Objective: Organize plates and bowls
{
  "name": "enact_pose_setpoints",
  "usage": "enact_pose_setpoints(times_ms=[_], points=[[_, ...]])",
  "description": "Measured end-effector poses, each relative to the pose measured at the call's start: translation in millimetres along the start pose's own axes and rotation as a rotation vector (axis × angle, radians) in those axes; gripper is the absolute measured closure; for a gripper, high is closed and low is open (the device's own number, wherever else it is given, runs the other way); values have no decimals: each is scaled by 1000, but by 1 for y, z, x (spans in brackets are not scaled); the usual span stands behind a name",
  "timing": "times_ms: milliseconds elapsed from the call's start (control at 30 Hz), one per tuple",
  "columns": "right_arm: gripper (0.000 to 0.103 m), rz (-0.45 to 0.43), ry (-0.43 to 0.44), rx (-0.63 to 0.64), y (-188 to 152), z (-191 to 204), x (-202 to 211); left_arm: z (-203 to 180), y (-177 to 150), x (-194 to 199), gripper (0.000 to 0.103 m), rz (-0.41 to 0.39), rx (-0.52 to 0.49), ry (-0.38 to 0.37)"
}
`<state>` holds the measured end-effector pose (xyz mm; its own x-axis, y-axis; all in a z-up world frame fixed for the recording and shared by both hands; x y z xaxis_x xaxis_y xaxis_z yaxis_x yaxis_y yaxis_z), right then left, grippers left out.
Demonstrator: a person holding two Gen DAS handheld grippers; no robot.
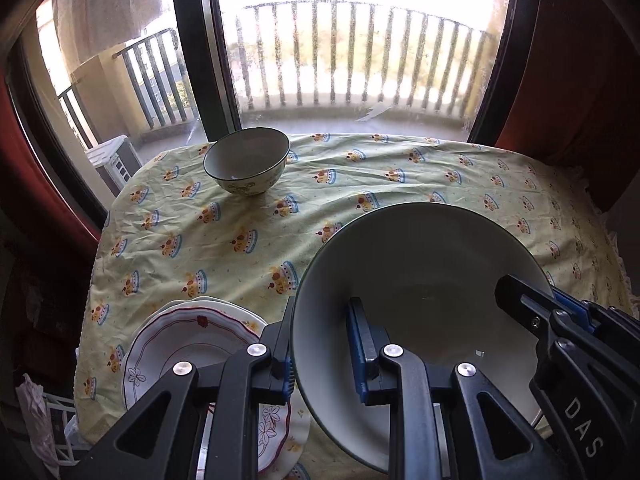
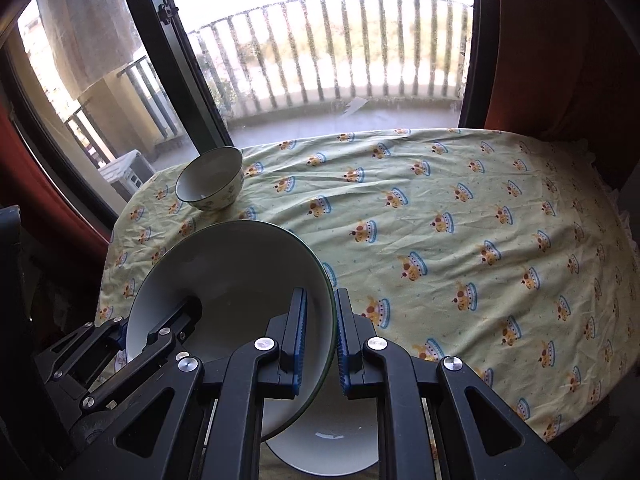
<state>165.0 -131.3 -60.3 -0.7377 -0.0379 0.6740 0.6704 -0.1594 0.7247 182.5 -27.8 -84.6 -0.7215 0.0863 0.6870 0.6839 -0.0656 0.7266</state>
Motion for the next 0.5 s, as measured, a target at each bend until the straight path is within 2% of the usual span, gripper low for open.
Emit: enact_pose_setpoints(times_ms=[500], points=[[87,75,-42,-6,-47,-45,2,-36,-47,-9,83,83,-8,-36]])
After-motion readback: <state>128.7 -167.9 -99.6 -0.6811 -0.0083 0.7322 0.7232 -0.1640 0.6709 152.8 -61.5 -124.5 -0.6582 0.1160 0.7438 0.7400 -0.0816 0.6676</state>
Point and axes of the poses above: each gripper's, at about its wrist camera, not at the fingertips, and x roughly against the way its jaws point, z to its left, y to its top, the point moved 8 cm from there along -x, roughly the way its jaws point, and after that the axes turned 14 degrees about -z, right-handed, at the moved point
